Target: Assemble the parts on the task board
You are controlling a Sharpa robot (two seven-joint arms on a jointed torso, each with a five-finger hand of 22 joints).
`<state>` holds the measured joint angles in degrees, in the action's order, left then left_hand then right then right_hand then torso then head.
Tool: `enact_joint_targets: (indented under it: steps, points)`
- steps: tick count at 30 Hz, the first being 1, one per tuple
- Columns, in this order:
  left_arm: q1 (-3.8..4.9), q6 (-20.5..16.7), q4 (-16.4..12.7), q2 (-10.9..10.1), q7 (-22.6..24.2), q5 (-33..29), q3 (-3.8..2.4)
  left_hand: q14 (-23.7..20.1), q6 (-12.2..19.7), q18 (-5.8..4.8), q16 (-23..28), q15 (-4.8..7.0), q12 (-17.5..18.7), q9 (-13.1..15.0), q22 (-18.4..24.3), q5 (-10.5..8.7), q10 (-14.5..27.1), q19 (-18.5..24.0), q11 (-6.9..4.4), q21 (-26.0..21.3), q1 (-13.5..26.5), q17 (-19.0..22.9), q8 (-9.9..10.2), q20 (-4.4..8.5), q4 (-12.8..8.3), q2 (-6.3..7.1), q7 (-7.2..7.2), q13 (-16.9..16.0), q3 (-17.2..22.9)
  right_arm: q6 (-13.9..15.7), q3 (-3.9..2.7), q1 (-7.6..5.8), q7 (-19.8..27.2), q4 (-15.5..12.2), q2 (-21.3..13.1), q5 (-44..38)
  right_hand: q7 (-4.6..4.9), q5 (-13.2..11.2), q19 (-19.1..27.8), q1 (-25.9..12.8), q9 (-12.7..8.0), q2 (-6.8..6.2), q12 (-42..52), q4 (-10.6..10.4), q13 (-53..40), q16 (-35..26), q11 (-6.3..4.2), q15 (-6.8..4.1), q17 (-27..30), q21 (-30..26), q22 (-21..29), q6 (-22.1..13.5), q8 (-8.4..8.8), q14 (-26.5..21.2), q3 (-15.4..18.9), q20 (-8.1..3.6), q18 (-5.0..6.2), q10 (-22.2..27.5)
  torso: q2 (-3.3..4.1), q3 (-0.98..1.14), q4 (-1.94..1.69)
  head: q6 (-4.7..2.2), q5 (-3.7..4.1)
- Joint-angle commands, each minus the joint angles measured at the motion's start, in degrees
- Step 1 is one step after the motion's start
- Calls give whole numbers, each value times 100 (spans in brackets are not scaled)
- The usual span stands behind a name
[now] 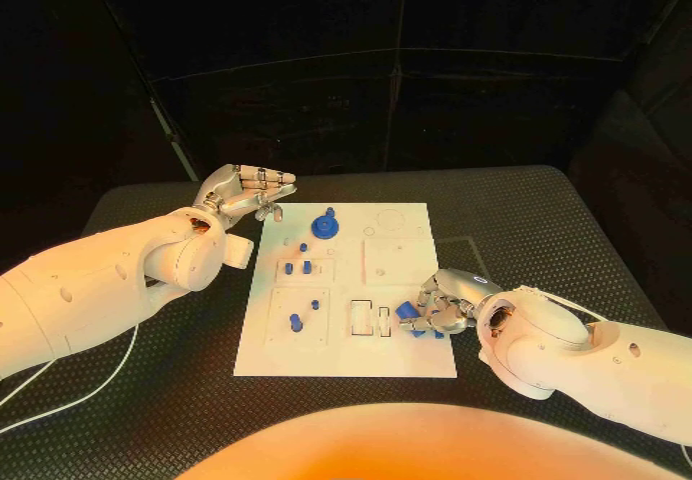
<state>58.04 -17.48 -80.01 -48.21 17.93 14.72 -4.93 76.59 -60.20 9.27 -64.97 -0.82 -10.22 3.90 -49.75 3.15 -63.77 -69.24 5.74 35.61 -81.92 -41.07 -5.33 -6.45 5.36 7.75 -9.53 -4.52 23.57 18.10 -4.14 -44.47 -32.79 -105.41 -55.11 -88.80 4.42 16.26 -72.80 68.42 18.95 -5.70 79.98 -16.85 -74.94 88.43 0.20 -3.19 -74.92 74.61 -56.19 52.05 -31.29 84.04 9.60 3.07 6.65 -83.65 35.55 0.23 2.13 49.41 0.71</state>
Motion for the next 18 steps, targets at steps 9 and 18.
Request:
enact_joint_targets:
  steps: [9,18]
  points:
    - [1,37,-19,6,66,-21,-5,-29,33,118,12,0,-40,-1,9,-14,42,31,3,-31,31,4,-16,-13,-6,-52,-12,7,-6,65,16,33,-62,14,66,11,-30,280,-66,205,25,364,75,39,-467,47,-38,-57,-1178,60,-68,-18,-144,533,-95,-35,-50,-75,-4,-3,-14,-1,-1]
    - [-7,38,-17,1,65,-21,-5,-31,33,118,14,0,-42,-1,9,-14,44,31,2,-31,29,10,-17,-13,-6,-60,-11,7,-3,879,13,33,175,-402,-78,5,-48,645,-90,450,14,476,152,47,-564,62,-57,-72,-1220,90,-120,28,-165,541,-96,-50,-57,-133,-11,-9,-11,-10,-9]
